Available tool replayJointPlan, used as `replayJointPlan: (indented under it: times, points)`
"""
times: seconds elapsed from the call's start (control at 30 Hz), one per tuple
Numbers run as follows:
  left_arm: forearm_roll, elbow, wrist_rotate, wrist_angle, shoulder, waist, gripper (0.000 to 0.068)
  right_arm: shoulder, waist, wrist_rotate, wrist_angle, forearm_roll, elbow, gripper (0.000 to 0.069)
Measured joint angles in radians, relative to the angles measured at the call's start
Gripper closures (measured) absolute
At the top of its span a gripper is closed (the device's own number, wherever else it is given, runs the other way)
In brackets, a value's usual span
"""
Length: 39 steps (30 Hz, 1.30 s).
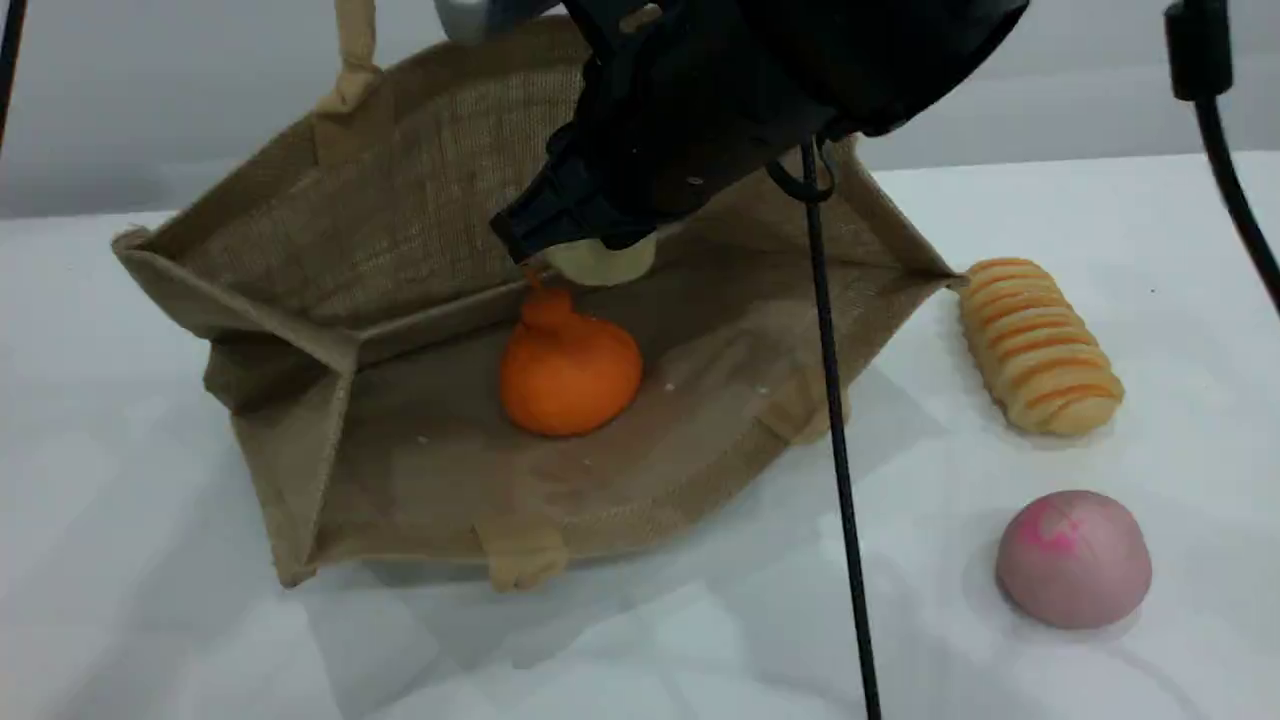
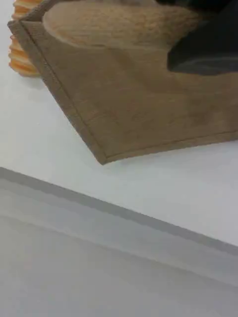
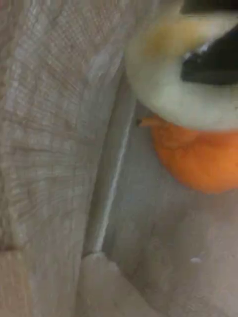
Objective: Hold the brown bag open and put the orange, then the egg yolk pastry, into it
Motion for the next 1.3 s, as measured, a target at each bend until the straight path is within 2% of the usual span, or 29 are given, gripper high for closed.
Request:
replayJointPlan:
  times: [0.2,0.27,0.33,0.63,0.73,0.83,0.93,1.0,1.1,1.3]
  points:
    - [0.000,0.000,0.000,0.000,-0.001,0.000,0.0594,0.003,0.000,0.001,0.003,0.073,-0.003,0.0225]
    - [-0.001,0.000,0.000,0.000,-0.001,0.000,0.0594,0.003,0.000,0.001,0.000,0.073,-0.003,0.0143]
    - [-0.001,0.000,0.000,0.000,-0.001,0.000,0.0594,-0.001,0.000,-0.009,-0.002,0.073,-0.002,0.0092]
    - [-0.001,0.000,0.000,0.000,-0.002,0.000,0.0594,-0.110,0.000,-0.251,-0.038,0.247,0.041,0.0117]
    - [-0.001,0.000,0.000,0.000,-0.002,0.000,0.0594,-0.168,0.000,-0.321,-0.123,0.349,0.080,0.0118]
    - [-0.001,0.000,0.000,0.000,-0.002,0.000,0.0594,-0.220,0.000,-0.328,-0.237,0.466,0.097,0.0119]
    - [-0.001,0.000,0.000,0.000,-0.002,0.000,0.0594,-0.254,-0.001,-0.328,-0.332,0.525,0.104,0.0120]
    - [-0.005,0.000,0.000,0.000,-0.002,0.000,0.0594,-0.271,-0.001,-0.328,-0.352,0.528,0.104,0.0120]
    - [-0.023,0.000,0.000,0.000,-0.002,0.000,0.0594,-0.284,-0.004,-0.328,-0.345,0.523,0.101,0.0120]
    - [-0.025,0.000,0.000,0.000,-0.002,0.000,0.0594,-0.284,-0.092,-0.328,-0.144,0.520,0.098,0.0120]
